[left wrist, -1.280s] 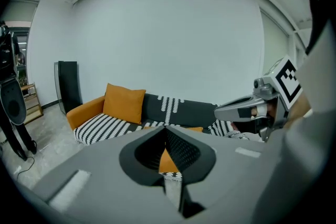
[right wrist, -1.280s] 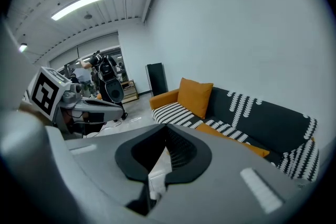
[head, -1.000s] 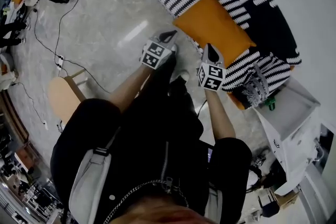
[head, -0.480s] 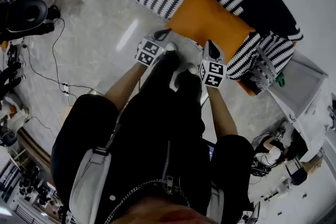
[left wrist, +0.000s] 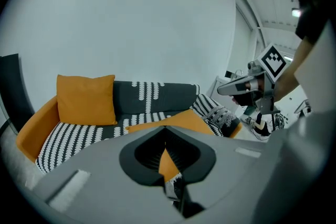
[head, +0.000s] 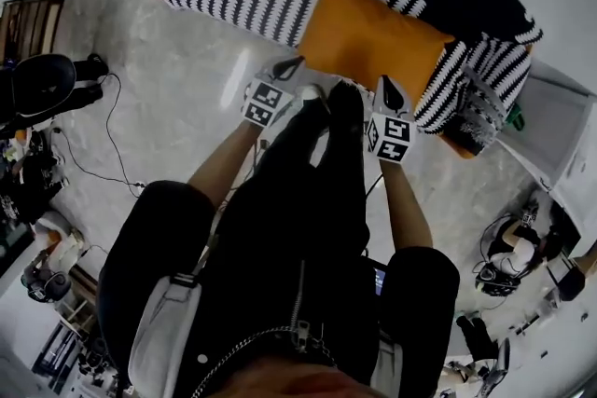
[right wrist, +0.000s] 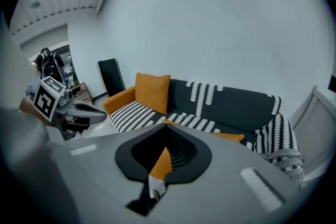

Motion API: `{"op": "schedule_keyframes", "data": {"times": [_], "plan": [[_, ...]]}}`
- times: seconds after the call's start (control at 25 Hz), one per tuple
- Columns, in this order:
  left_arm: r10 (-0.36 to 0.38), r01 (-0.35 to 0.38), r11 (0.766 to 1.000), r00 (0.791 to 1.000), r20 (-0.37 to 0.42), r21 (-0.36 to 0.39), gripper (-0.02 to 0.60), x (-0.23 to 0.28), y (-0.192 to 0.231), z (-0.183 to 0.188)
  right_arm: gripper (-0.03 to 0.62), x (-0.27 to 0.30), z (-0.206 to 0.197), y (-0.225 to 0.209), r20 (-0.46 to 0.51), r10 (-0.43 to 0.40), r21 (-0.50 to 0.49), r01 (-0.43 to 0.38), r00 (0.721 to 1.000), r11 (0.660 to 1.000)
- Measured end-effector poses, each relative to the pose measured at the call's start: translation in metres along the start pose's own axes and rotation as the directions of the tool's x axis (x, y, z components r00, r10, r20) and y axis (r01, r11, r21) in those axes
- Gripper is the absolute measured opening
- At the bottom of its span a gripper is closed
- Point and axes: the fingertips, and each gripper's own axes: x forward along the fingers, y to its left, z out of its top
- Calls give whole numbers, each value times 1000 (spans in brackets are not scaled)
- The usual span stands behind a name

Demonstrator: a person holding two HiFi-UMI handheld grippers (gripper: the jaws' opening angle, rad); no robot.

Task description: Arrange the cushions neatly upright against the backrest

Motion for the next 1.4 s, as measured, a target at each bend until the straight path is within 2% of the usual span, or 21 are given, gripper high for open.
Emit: {"op": "schedule_keyframes", "data": {"times": [0.28, 0.4, 0.64, 0.8, 0.92, 1.0, 1.16, 1.28, 1.4], "plan": [[2, -1, 1000, 998, -58, 12, 11, 38, 14, -22, 3, 21, -27, -39, 1, -22, 52, 22, 1000, 998], [-19, 21, 1000, 996, -83, 19, 11, 52, 17, -39, 3, 25, -44, -52, -9, -29, 82, 30, 1000, 996], [-60, 68, 996, 989, -132, 58, 11, 88, 30, -76, 5, 42, -77, -88, -36, -106, 114, 109, 994, 987], [-71, 91, 991, 979, -190, 97, 12, 109, 31, -109, 5, 43, -117, -118, -84, -158, 127, 168, 984, 978], [-63, 94, 988, 970, -234, 124, 81, 124, 34, -135, 10, 42, -147, -146, -112, -230, 114, 242, 967, 964], [-52, 91, 986, 966, -255, 143, 150, 133, 37, -150, 51, 42, -163, -162, -125, -259, 99, 272, 958, 957], [-44, 104, 978, 950, -308, 180, 249, 145, 40, -181, 154, 47, -202, -179, -180, -244, 36, 254, 953, 966], [-43, 125, 970, 932, -359, 208, 316, 155, 41, -216, 258, 50, -244, -192, -260, -215, 64, 238, 941, 969], [-29, 121, 973, 910, -413, 197, 328, 157, 46, -250, 272, 49, -286, -203, -358, -201, 48, 233, 912, 971]]}}
